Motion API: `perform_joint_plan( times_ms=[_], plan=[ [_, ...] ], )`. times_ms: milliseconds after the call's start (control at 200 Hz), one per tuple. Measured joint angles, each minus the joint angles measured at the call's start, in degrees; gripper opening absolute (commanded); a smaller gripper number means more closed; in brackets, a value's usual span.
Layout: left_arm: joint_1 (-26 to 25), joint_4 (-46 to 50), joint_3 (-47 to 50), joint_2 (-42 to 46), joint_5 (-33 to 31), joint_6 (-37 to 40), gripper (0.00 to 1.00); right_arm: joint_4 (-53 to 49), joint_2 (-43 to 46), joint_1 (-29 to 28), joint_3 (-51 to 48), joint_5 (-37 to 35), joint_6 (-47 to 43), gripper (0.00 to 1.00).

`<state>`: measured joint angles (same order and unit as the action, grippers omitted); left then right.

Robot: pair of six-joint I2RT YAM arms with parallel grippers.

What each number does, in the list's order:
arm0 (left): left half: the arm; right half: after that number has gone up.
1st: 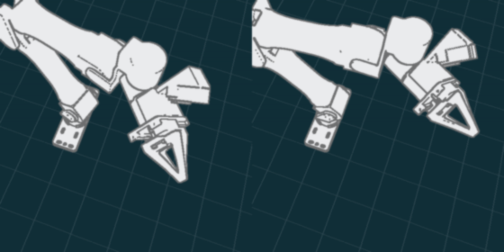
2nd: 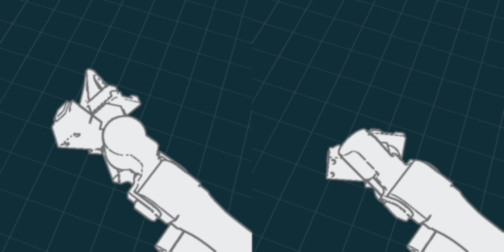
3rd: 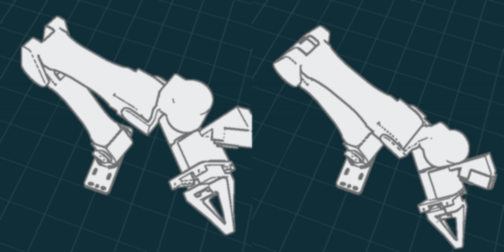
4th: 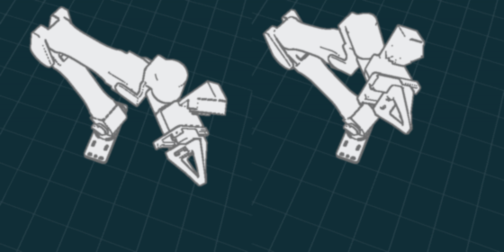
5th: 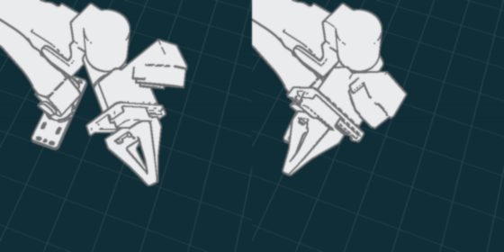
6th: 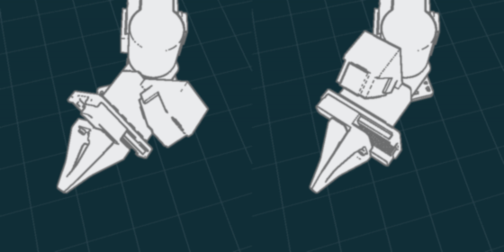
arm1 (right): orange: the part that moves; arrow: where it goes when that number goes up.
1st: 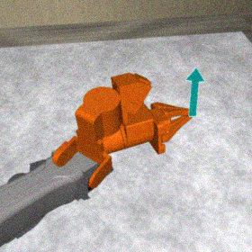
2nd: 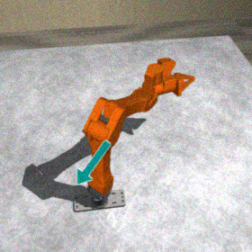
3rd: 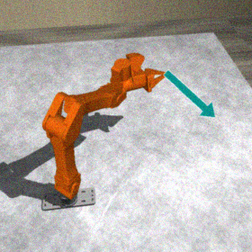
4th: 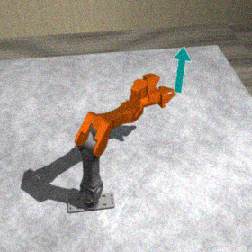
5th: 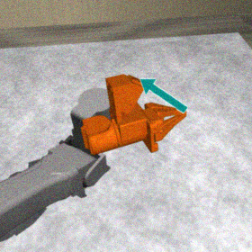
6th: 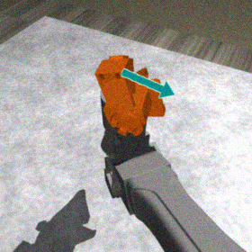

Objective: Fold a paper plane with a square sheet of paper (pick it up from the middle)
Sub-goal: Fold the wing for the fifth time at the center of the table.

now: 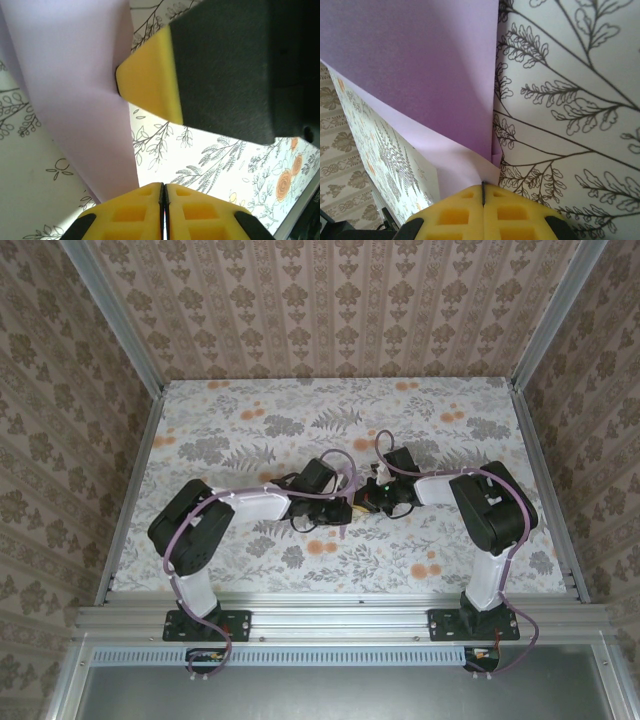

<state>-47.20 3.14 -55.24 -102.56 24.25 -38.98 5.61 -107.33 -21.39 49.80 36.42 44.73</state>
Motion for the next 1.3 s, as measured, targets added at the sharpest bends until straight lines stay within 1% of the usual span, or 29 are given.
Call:
perform_joint_plan(
  times_ms=[490,595,685,780,915,1085,1300],
  plan=[
    [-0.4,-1.2,2.0,0.0,0.2,0.0,0.13,-0.1,0.0,0.0,0.0,0.0,0.0,0.01],
    [-0.4,-1.3,2.0,0.0,0.3,-0.2,0.14,-0.1,0.0,0.0,0.0,0.0,-0.1,0.01],
    [-0.5,-1.5,2.0,0.0,0.4,-0.5,0.18,-0.1,0.0,0.0,0.0,-0.1,-0.2,0.01],
    [-1.2,-1.5,2.1,0.1,0.2,-0.8,0.19,-0.1,0.0,-0.1,0.0,-0.1,-0.2,0.01],
    [-2.1,-1.1,3.5,2.5,-0.4,-1.1,0.19,-0.1,0.0,-0.1,0.0,-0.2,-0.3,0.01],
    [-2.2,1.6,3.9,6.5,-2.9,-1.1,0.19,-0.1,0.0,-0.1,0.0,-0.2,-0.7,0.01],
    [-2.2,1.2,3.9,5.7,-3.6,-1.1,0.18,-0.2,0.0,-0.1,0.0,-0.2,-0.9,0.01]
  ],
)
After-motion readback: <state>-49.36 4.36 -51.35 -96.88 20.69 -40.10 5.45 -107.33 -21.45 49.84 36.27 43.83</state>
